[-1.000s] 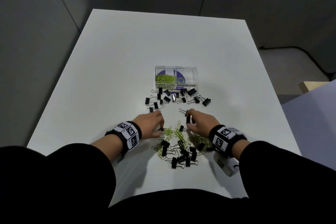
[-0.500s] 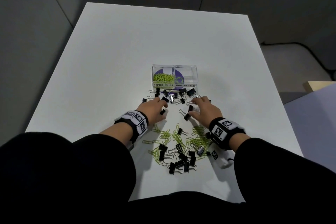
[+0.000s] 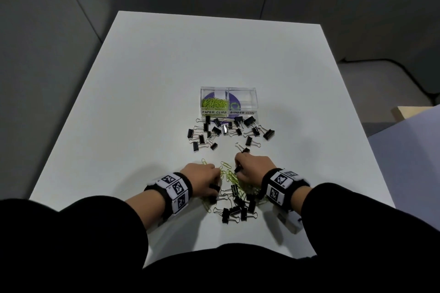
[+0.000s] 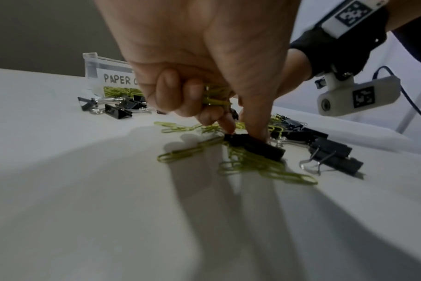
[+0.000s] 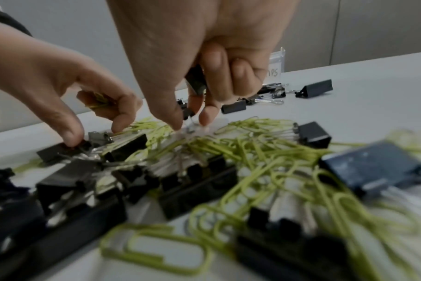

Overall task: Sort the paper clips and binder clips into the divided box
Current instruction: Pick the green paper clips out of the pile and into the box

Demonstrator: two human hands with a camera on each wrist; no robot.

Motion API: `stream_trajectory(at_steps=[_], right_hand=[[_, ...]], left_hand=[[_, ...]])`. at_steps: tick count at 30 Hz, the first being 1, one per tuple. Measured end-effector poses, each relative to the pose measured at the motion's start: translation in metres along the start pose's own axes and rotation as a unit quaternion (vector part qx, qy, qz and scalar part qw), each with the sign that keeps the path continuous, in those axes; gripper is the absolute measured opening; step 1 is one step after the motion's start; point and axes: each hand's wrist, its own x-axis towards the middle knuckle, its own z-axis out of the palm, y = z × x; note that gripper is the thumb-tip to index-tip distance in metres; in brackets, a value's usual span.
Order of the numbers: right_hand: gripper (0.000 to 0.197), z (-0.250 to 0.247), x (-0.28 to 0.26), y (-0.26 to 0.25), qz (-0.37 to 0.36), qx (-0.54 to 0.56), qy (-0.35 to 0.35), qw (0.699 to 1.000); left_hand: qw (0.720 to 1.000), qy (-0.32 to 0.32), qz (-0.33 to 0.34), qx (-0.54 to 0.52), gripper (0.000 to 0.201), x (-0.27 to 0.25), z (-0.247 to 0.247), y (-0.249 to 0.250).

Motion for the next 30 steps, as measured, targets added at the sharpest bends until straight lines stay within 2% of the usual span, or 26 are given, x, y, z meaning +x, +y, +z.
stream_trajectory(at_steps=[3, 7, 11, 15, 17, 22, 27, 30], right_hand=[[0.025, -0.004, -0.003, 0.005, 0.007, 0.011, 0.005, 1.0], [0.026, -0.009, -0.007, 0.011, -0.001, 0.063, -0.032, 0.997], [0.031, -0.011, -0.013, 0.01, -0.018, 0.048, -0.051, 0.997], [0.029, -0.009, -0.018, 0.004, -0.058, 0.026, -0.076, 0.995], [0.034, -0.007, -0.021, -0.001, -0.087, -0.002, -0.089, 0.992], [0.037, -0.005, -0.023, -0.007, -0.146, -0.102, -0.071, 0.981], [0.03, 0.004, -0.018, -0.007, -0.16, -0.132, -0.039, 0.978], [0.028, 0.004, -0.02, -0.006, -0.151, -0.138, -0.036, 0.978]], left_hand=[[0.998, 0.036, -0.052, 0.006, 0.046, -0.004, 0.0, 0.001], [0.994, 0.008, -0.091, 0.057, 0.053, -0.004, 0.0, 0.006], [0.993, -0.01, -0.098, 0.066, 0.052, 0.0, 0.002, 0.013], [0.993, 0.008, -0.098, 0.07, 0.041, -0.001, 0.003, 0.016], [0.992, 0.001, -0.109, 0.065, 0.046, 0.0, 0.003, 0.017], [0.989, -0.018, -0.134, 0.065, 0.059, 0.005, -0.001, 0.022], [0.992, 0.007, -0.109, 0.067, 0.042, 0.009, 0.002, 0.029], [0.992, 0.016, -0.091, 0.082, 0.042, 0.008, 0.004, 0.028]])
